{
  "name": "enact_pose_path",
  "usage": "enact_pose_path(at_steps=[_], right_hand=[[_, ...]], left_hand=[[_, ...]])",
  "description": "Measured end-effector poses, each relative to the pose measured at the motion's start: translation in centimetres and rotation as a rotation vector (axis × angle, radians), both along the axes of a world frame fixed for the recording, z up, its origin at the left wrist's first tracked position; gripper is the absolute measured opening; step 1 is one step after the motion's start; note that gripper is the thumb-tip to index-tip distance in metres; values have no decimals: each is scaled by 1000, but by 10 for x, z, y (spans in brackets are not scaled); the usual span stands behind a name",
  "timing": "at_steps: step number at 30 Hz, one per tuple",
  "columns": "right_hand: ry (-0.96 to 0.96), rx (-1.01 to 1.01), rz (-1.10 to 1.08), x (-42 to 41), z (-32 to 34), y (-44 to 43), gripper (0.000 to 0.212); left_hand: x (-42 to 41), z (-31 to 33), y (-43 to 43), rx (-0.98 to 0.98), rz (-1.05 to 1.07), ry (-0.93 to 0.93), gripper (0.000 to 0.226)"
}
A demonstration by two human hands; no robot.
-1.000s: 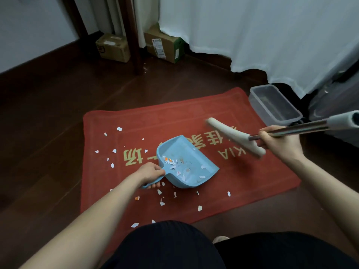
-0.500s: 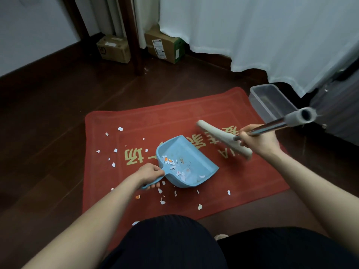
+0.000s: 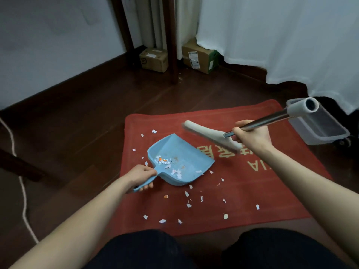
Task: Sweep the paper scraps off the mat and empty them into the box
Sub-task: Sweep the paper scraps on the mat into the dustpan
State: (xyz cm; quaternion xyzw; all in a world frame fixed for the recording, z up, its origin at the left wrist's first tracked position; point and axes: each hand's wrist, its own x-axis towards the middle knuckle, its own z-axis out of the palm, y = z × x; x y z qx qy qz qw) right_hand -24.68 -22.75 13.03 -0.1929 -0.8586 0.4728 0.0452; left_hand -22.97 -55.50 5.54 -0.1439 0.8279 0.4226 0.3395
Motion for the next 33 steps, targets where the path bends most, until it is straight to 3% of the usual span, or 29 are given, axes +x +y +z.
enact_pose_path(at_steps=[5,8,10,18,20,23,27,31,33], right_hand=[[-13,4,101,-22,-2,-46,23],[30,15,119,-46,-14,-67,16],[60,90,175,-69,-22,-77,8],[-1,204,126,-126,-47,-130,9],[-76,229,257,-125,-61,-146,15],[-110,71,496,-124,-67,-151,8],[-18,-115,349,-136,-49,-135,13],[75,97,197,-144,-67,-139,16],[-19,147,293,-140,-77,-147,15]], left_hand=[[8,-6,-53,-21,189,4,23],[3,-16,-69,3,282,5,22],[-5,-21,-79,6,314,2,22],[-29,-41,-108,-25,365,-58,23],[-35,-41,-111,-12,367,-74,22],[-39,-42,-117,-3,365,-80,22],[-37,-46,-122,1,357,-81,27],[-35,-46,-121,18,357,-86,28],[-35,-47,-122,12,353,-76,27]])
